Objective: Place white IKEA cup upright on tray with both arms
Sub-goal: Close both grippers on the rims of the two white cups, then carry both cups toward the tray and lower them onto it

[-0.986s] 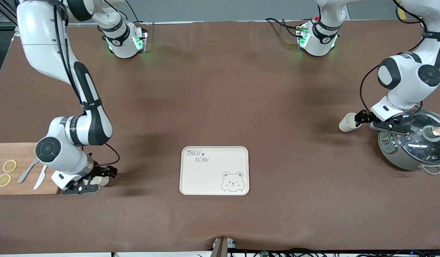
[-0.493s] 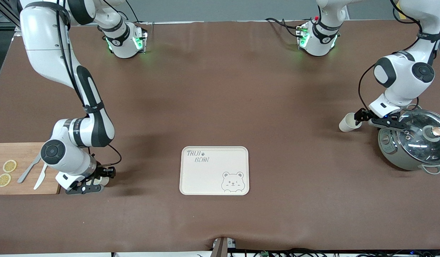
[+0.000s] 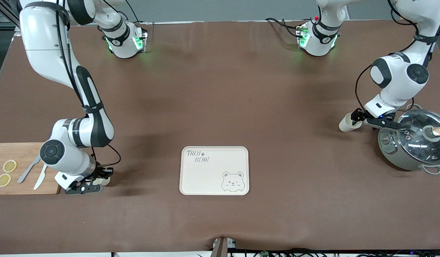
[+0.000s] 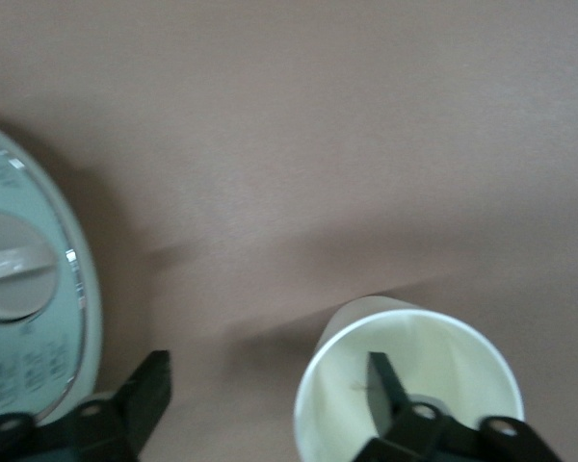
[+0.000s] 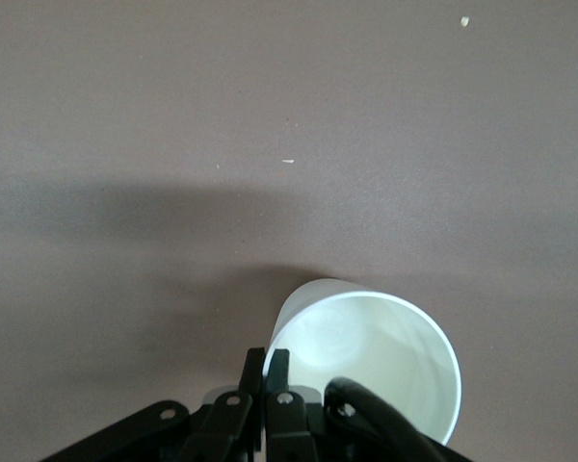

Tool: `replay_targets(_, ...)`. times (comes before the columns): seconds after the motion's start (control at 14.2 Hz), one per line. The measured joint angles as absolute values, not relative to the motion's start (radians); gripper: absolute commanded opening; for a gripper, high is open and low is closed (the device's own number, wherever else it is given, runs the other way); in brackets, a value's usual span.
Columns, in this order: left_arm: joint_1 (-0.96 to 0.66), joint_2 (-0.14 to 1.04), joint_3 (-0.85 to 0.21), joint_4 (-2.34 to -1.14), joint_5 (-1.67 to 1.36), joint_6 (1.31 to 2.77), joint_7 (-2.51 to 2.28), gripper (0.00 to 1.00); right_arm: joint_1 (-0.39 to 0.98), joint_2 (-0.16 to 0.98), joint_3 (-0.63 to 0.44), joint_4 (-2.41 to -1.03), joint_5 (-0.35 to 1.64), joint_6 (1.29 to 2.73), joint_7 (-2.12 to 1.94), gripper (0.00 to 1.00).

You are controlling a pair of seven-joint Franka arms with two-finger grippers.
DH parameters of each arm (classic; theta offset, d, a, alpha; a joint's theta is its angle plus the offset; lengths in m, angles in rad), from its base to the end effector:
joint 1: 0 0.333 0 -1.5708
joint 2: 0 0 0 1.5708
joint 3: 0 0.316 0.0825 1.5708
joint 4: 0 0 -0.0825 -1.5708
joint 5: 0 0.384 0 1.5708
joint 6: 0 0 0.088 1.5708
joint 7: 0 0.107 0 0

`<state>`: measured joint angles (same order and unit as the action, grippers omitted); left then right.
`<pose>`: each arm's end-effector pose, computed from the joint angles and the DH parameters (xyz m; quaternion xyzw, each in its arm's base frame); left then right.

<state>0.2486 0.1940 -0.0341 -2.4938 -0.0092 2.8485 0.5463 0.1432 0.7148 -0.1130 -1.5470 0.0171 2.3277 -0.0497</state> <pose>0.4771 0.1041 0.2267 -0.9839 0.1598 -0.0764 0.0252 0.7123 0.0344 0.2379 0.9977 0.0492 0.0348 0.0304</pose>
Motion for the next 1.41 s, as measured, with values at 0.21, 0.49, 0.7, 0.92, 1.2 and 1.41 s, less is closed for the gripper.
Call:
replay_targets(0.21,0.249,0.205,-0.038,-2.492,-0.009,2.859,0.561,0.0,0.146,0.715,-0.111,-1.538,0.017,2.328,-0.051,0.0)
replay_targets(0.49,0.248,0.206,-0.039,-2.477,-0.009,2.862,0.562,0.0,0.167,0.714,-0.104,-1.499,0.018,2.325,-0.047,0.0)
replay_targets(0.7,0.247,0.208,-0.076,-2.437,-0.014,2.862,0.525,0.0,0.185,0.714,-0.094,-1.471,0.019,2.295,0.019,0.0)
replay_targets(0.92,0.241,0.22,-0.156,-2.361,-0.016,2.834,0.392,0.0,0.235,0.714,-0.086,-1.42,0.019,2.211,0.142,0.0)
replay_targets(1.2,0.144,0.245,-0.234,-2.218,-0.017,2.694,0.101,0.0,0.334,0.715,-0.084,-1.376,0.019,2.182,0.287,0.0)
replay_targets(1.41,-0.011,0.29,-0.237,-2.104,-0.016,2.605,-0.145,0.0,0.393,0.735,-0.082,-1.326,0.019,2.182,0.368,0.0)
